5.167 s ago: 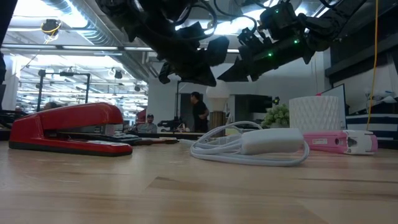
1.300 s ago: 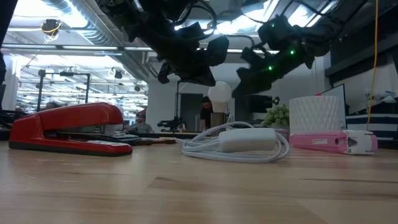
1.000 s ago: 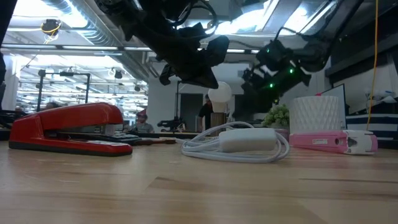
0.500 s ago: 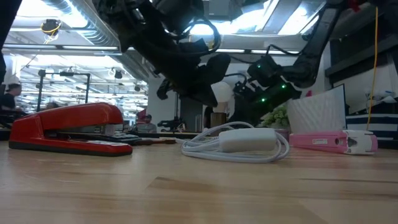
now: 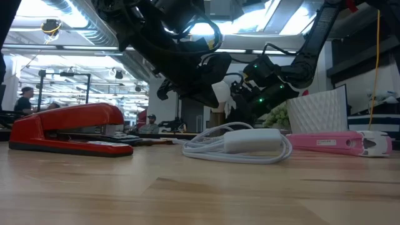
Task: Screw lightbulb
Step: Insert the white lightbulb into the golden lamp
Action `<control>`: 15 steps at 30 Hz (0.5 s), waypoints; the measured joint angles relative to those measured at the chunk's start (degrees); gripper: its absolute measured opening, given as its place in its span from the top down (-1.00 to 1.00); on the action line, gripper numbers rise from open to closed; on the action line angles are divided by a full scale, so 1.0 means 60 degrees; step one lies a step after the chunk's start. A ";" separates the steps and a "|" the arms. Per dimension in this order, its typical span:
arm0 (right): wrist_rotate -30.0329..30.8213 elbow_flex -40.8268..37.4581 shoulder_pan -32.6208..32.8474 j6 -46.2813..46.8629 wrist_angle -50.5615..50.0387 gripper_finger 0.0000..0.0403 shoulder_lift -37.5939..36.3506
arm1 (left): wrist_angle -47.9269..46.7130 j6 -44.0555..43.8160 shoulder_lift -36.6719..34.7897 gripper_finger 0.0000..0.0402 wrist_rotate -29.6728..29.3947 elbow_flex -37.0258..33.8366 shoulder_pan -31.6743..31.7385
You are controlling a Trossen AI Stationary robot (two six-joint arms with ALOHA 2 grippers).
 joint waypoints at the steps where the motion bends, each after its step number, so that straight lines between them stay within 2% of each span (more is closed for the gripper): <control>1: -0.0039 0.0007 0.0000 0.0037 -0.0122 0.96 -0.0002 | 0.0003 0.0000 0.0000 0.99 0.0000 0.0000 0.0000; 15: -0.0672 0.0000 0.0359 0.0060 -0.0721 0.96 -0.0007 | -0.0078 -0.0083 -0.0004 0.99 -0.0002 0.0000 -0.0410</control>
